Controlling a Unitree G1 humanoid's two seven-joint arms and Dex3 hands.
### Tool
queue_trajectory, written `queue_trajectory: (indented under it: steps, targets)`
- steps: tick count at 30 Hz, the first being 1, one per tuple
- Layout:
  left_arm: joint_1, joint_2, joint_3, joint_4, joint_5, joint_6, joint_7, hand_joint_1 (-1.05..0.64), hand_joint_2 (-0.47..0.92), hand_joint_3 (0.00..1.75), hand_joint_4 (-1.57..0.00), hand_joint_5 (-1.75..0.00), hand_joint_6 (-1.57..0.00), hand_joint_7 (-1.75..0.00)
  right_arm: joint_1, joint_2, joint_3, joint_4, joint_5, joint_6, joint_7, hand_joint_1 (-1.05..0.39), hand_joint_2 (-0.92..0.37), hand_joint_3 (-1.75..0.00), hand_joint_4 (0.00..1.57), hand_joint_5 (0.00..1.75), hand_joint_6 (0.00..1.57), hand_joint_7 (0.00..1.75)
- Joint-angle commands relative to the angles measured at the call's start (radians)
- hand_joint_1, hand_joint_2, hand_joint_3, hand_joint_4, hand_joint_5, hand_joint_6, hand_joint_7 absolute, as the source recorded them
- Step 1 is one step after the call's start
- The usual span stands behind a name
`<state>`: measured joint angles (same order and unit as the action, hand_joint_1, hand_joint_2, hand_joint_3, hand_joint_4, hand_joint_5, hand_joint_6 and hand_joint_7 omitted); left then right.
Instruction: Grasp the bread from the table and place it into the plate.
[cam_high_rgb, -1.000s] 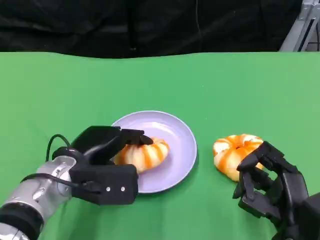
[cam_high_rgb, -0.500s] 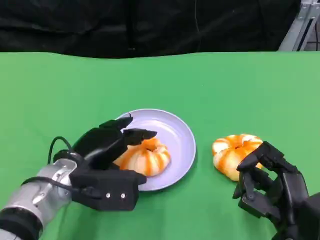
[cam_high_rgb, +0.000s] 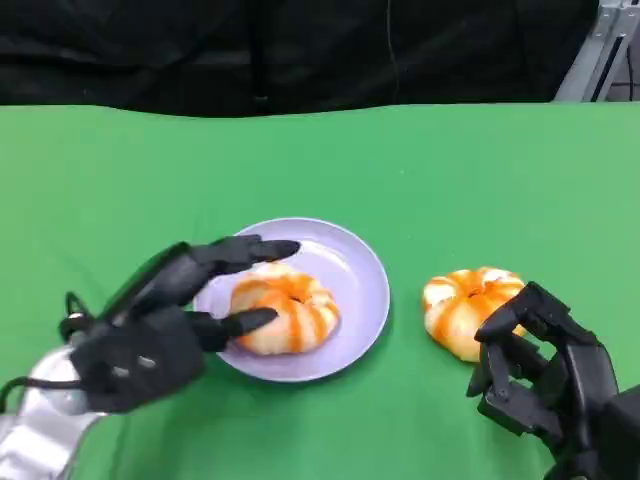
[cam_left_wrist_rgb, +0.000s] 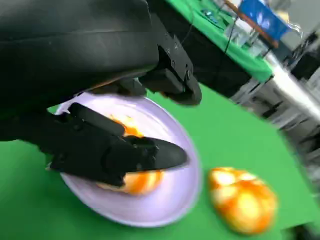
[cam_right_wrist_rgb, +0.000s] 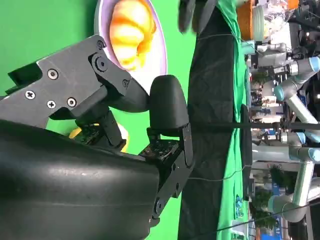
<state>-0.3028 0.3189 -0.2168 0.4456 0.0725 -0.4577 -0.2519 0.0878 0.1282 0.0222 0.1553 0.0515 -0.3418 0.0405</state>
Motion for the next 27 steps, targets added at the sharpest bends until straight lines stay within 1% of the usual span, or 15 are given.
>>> queue_trajectory:
  steps: [1, 2, 3, 4, 5, 6, 8, 11, 12, 14, 17, 21, 23, 25, 27]
  targets:
    - [0.123, 0.017, 0.111, -0.186, -0.261, 0.241, -0.164, 0.08, 0.86, 0.71, -0.84, -0.88, -1.08, -0.19, 0.001, -0.010, -0.008, -0.009, 0.010, -0.008, 0.003, -0.14, -0.61, -1.13, 0.84, 1.75, 0.62, 1.62]
    - [0.148, 0.022, 0.131, -0.231, -0.302, 0.295, -0.185, 0.09, 0.81, 0.85, -0.79, -1.19, -1.14, -0.34, 0.000, -0.011, -0.009, -0.007, 0.011, -0.008, 0.004, -0.14, -0.61, -1.13, 0.84, 1.75, 0.62, 1.63]
    - [0.169, 0.027, 0.147, -0.270, -0.335, 0.340, -0.206, 0.09, 0.75, 0.96, -0.76, -1.37, -1.08, -0.62, 0.000, -0.011, -0.009, -0.007, 0.013, -0.008, 0.005, -0.14, -0.61, -1.13, 0.84, 1.75, 0.62, 1.63]
    - [0.183, 0.029, 0.160, -0.300, -0.355, 0.376, -0.219, 0.09, 0.68, 1.10, -0.74, -1.55, -0.95, -1.02, 0.000, -0.011, -0.010, -0.007, 0.014, -0.007, 0.007, -0.14, -0.61, -1.13, 0.84, 1.75, 0.62, 1.63]
    - [0.208, 0.030, 0.180, -0.338, -0.393, 0.420, -0.237, 0.09, 0.63, 1.20, -0.76, -1.63, -0.88, -1.25, 0.001, -0.011, -0.011, -0.009, 0.014, -0.004, 0.006, -0.14, -0.61, -1.13, 0.84, 1.75, 0.62, 1.63]
    - [0.229, 0.030, 0.196, -0.366, -0.423, 0.452, -0.252, 0.10, 0.62, 1.25, -0.78, -1.69, -0.82, -1.42, 0.002, -0.010, -0.012, -0.011, 0.012, -0.002, 0.005, -0.14, -0.61, -1.13, 0.84, 1.75, 0.62, 1.63]
    - [0.271, 0.034, 0.225, -0.407, -0.471, 0.491, -0.287, 0.08, 0.63, 1.27, -0.82, -1.73, -0.72, -1.66, 0.002, -0.010, -0.012, -0.012, 0.012, 0.002, 0.004, -0.14, -0.61, -1.13, 0.84, 1.75, 0.62, 1.63]
    - [0.294, 0.033, 0.245, -0.431, -0.479, 0.514, -0.308, 0.05, 0.63, 1.27, -0.83, -1.75, -0.69, -1.74, 0.003, -0.010, -0.012, -0.014, 0.013, 0.004, 0.006, -0.14, -0.61, -1.13, 0.84, 1.75, 0.62, 1.63]
    - [0.315, 0.033, 0.261, -0.441, -0.506, 0.538, -0.321, 0.05, 0.63, 1.27, -0.83, -1.75, -0.69, -1.74, 0.004, -0.010, -0.011, -0.015, 0.010, 0.003, 0.004, -0.14, -0.61, -1.13, 0.84, 1.75, 0.62, 1.63]
    - [0.345, 0.031, 0.285, -0.458, -0.544, 0.577, -0.339, 0.06, 0.65, 1.27, -0.88, -1.75, -0.73, -1.75, 0.005, -0.011, -0.010, -0.016, 0.007, 0.002, 0.004, -0.14, -0.61, -1.13, 0.84, 1.75, 0.62, 1.63]
    - [0.375, 0.026, 0.324, -0.465, -0.605, 0.637, -0.363, 0.07, 0.68, 1.27, -0.90, -1.75, -0.74, -1.75, 0.001, -0.011, -0.011, -0.009, 0.011, -0.003, 0.008, -0.14, -0.61, -1.14, 0.84, 1.75, 0.61, 1.63]
    - [0.393, 0.017, 0.356, -0.443, -0.646, 0.690, -0.376, 0.06, 0.68, 1.27, -0.90, -1.75, -0.75, -1.75, 0.000, -0.010, -0.012, -0.006, 0.012, -0.005, 0.008, -0.14, -0.61, -1.14, 0.84, 1.75, 0.61, 1.63]
    - [0.391, 0.011, 0.362, -0.434, -0.646, 0.704, -0.377, 0.07, 0.64, 1.35, -0.92, -1.75, -0.76, -1.75, 0.000, -0.010, -0.013, -0.007, 0.014, -0.002, 0.010, -0.14, -0.61, -1.14, 0.84, 1.75, 0.61, 1.62]
    - [0.386, 0.006, 0.364, -0.431, -0.644, 0.715, -0.377, 0.08, 0.63, 1.38, -0.91, -1.75, -0.75, -1.75, 0.000, -0.010, -0.014, -0.009, 0.017, 0.003, 0.012, -0.15, -0.60, -1.13, 0.83, 1.75, 0.62, 1.62]
    - [0.381, 0.001, 0.370, -0.425, -0.650, 0.738, -0.372, 0.09, 0.67, 1.33, -0.89, -1.75, -0.74, -1.75, -0.003, -0.011, -0.016, -0.004, 0.020, 0.000, 0.015, -0.14, -0.60, -1.13, 0.83, 1.75, 0.62, 1.62]
